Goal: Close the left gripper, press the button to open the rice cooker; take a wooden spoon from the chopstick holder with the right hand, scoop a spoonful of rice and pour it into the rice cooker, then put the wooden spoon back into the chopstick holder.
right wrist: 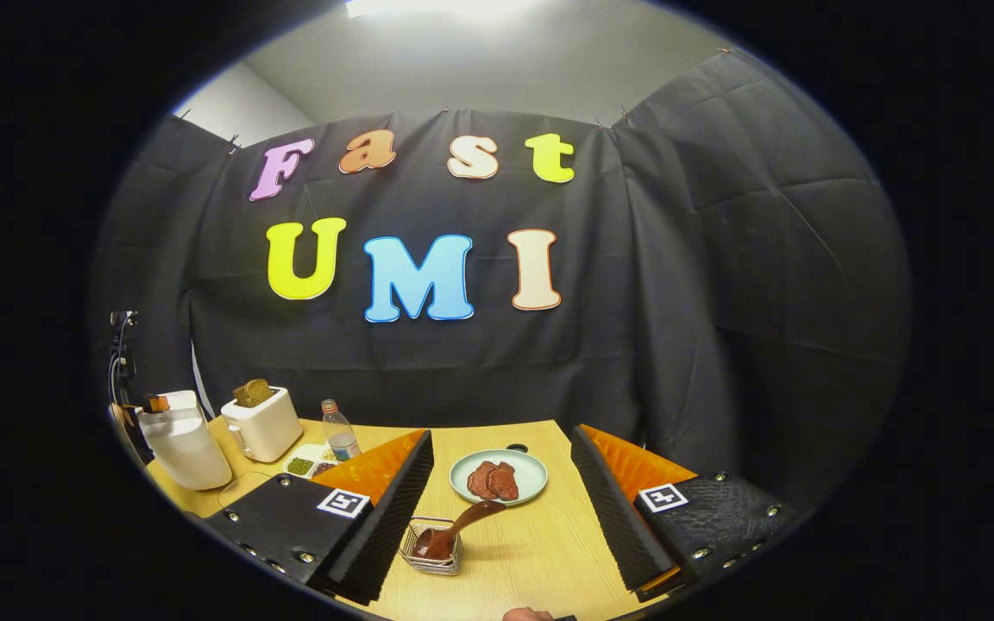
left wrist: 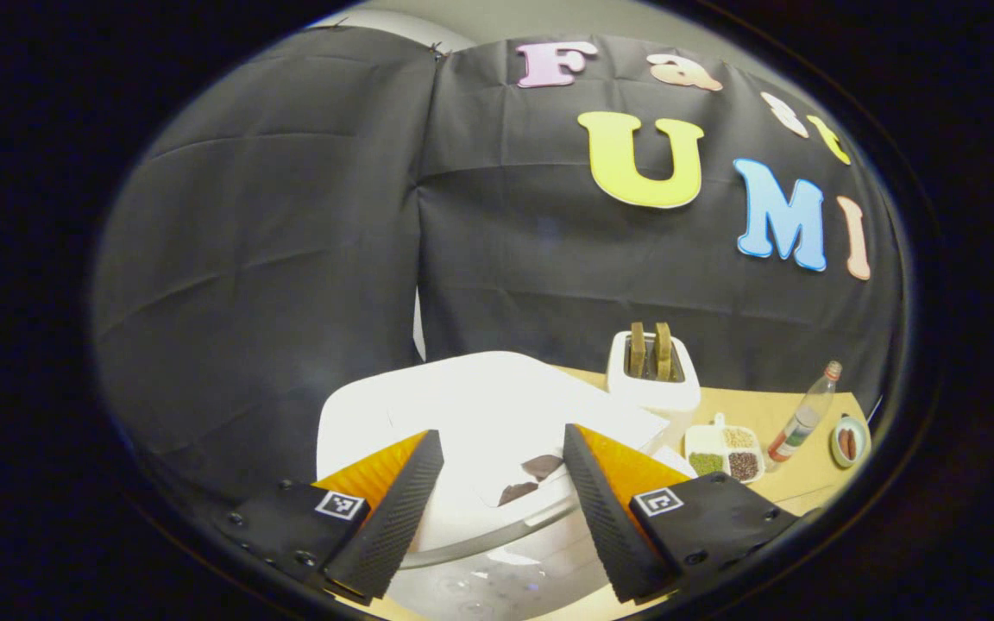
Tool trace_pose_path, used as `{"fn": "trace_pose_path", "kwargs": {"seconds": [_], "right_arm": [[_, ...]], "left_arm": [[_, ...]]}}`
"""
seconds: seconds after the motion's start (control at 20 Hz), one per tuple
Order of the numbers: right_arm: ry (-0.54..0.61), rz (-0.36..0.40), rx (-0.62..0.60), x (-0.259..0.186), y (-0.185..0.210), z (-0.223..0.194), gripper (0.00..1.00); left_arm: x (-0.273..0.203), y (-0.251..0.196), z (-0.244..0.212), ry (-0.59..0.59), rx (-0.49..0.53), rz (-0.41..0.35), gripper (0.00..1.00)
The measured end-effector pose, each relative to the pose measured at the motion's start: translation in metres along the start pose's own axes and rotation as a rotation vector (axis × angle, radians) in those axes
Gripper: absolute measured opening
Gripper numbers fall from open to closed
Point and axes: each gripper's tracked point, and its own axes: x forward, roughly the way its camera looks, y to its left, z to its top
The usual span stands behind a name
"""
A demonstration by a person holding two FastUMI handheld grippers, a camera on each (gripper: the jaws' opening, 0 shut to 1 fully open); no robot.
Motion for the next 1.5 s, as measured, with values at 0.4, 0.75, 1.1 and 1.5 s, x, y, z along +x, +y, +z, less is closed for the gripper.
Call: {"fn": "trace_pose_path", "kwargs": {"seconds": [0.4, 0.75, 1.1, 1.5], "right_arm": [[0.001, 0.029, -0.027, 0.000, 0.025, -0.002, 0.98], [-0.075, 0.049, -0.047, 0.000, 0.062, 0.034, 0.98], [-0.227, 0.039, -0.033, -0.012, 0.106, 0.073, 0.98], [-0.233, 0.070, -0.039, -0.031, 0.153, 0.049, 0.98]], "left_arm": [[0.001, -0.007, -0.017, -0.049, -0.019, -0.031, 0.98], [-0.052, -0.030, 0.039, -0.238, 0.138, -0.108, 0.99], [-0.189, -0.087, 0.095, -0.432, 0.105, -0.251, 0.99], [-0.289, -0.135, 0.094, -0.498, 0.128, -0.405, 0.95]]}}
